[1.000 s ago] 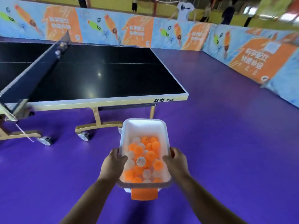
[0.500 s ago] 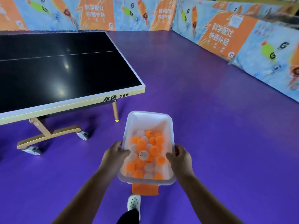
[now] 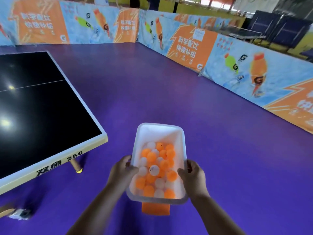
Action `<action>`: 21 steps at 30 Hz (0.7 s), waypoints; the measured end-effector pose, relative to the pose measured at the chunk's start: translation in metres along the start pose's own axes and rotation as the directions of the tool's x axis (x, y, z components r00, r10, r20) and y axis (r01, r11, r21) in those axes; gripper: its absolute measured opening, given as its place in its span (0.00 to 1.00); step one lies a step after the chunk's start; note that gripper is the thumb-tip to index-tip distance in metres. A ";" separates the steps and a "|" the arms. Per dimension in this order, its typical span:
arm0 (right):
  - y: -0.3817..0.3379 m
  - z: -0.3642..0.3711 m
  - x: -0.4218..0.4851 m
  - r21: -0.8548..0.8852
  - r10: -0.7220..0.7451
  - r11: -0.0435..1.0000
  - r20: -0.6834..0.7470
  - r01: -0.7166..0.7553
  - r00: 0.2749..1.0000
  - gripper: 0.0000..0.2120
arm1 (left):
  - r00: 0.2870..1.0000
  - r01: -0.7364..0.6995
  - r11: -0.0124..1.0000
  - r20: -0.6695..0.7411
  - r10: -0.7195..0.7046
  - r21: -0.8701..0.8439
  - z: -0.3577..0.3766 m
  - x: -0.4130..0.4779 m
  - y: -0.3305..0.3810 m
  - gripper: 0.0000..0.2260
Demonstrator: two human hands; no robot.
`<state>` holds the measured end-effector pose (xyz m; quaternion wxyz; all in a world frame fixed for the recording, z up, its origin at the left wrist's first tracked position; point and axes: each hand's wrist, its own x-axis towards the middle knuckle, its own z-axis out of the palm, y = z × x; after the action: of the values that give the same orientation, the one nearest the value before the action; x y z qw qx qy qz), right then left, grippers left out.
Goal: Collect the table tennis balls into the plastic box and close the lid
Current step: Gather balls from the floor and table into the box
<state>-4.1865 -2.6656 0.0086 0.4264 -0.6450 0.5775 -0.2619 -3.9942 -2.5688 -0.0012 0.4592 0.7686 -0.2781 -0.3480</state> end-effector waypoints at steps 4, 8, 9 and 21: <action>-0.028 0.013 0.086 0.019 -0.009 1.000 0.012 0.009 1.000 0.14 | 1.000 -0.016 1.000 0.020 0.016 0.003 0.008 0.088 0.025 0.16; -0.046 0.042 0.189 0.036 0.003 0.999 0.054 -0.005 0.999 0.14 | 1.000 -0.010 1.000 -0.006 0.010 0.025 0.014 0.183 0.041 0.16; -0.051 0.051 0.217 0.034 0.000 0.999 0.069 -0.002 0.998 0.14 | 1.000 -0.002 0.999 -0.018 0.003 0.035 0.015 0.208 0.046 0.16; -0.177 0.173 0.523 0.040 -0.125 0.992 0.308 0.118 0.943 0.13 | 0.936 0.100 0.988 -0.326 -0.135 -0.121 -0.020 0.478 0.135 0.18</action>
<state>-3.8480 -3.1350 -0.0074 0.5012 -0.7081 0.4600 -0.1893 -3.7051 -2.9733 -0.0064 0.5169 0.8069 -0.1317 -0.2536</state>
